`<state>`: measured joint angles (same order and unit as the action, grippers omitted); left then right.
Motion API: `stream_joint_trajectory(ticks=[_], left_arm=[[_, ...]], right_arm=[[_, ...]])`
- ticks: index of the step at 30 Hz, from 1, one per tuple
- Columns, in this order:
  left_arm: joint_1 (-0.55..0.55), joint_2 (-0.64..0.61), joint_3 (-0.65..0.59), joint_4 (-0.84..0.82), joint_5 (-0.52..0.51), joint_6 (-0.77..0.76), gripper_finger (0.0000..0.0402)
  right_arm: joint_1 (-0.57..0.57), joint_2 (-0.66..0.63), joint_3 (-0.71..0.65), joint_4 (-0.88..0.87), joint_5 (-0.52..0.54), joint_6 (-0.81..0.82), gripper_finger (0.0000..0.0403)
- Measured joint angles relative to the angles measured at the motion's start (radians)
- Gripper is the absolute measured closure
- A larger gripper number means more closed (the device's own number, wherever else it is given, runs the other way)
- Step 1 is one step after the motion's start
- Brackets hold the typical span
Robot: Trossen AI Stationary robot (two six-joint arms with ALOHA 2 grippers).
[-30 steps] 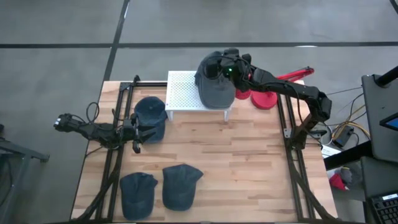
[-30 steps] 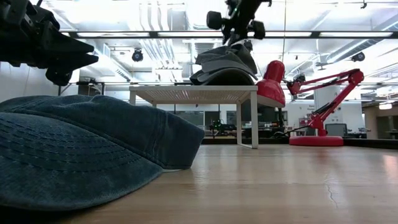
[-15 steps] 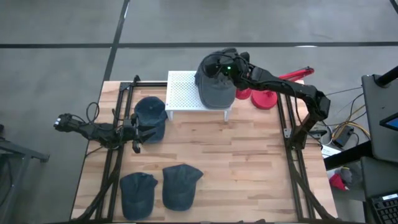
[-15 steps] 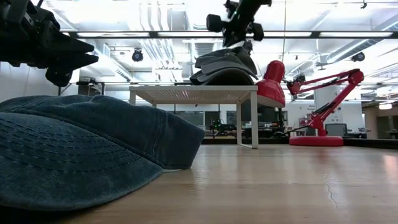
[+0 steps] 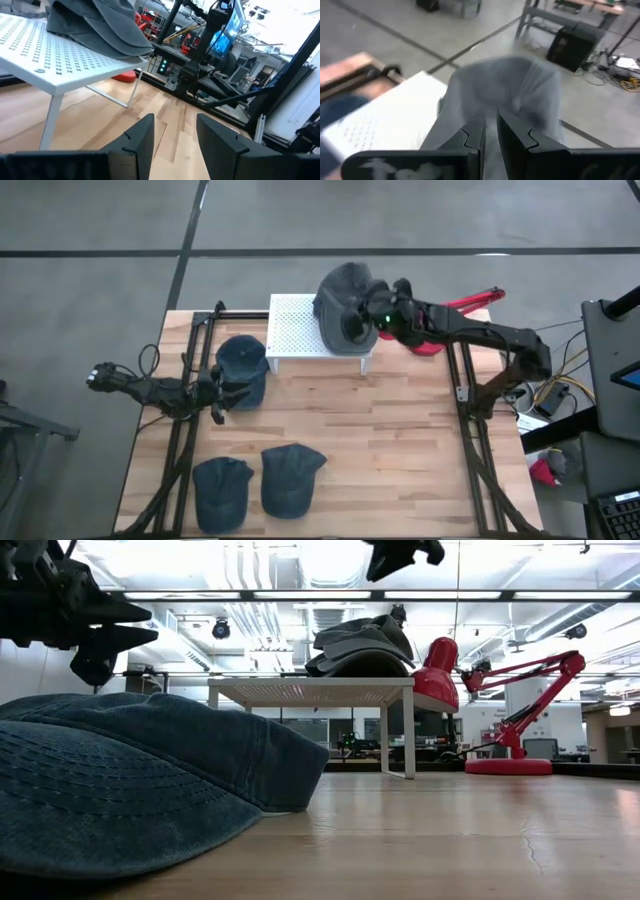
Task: Pick & Place hat
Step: Put the top blue cap on the shelf
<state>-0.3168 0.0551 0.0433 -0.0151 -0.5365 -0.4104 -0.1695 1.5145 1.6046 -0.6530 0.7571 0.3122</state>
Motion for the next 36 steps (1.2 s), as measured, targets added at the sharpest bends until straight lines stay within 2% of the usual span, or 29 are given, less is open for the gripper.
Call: stream_joint_trajectory(ticks=[5,14,19,24,31,36], left_arm=[[0.000,0.000,0.000,0.000,0.000,0.090,0.0252],[0.000,0.000,0.039,-0.001,-0.035,0.196,0.0252],[0.000,0.024,0.102,-0.015,-0.131,0.282,0.0252],[0.000,0.086,0.186,-0.136,-0.180,0.295,0.0252],[0.000,0.238,0.324,-0.398,-0.250,0.132,0.0252],[0.000,0.374,0.432,-0.582,-0.255,-0.023,0.0252]], right_arm=[[0.095,-0.034,-0.051,-0.109,-0.002,0.069,0.0365],[0.230,-0.153,-0.278,-0.056,-0.002,0.206,0.0365],[0.286,-0.263,-0.438,0.115,-0.003,0.206,0.0365],[0.318,-0.386,-0.610,0.289,-0.056,0.202,0.0365],[0.327,-0.546,-0.845,0.567,-0.179,0.162,0.0365],[0.328,-0.632,-1.005,0.817,-0.269,0.079,0.0365]])
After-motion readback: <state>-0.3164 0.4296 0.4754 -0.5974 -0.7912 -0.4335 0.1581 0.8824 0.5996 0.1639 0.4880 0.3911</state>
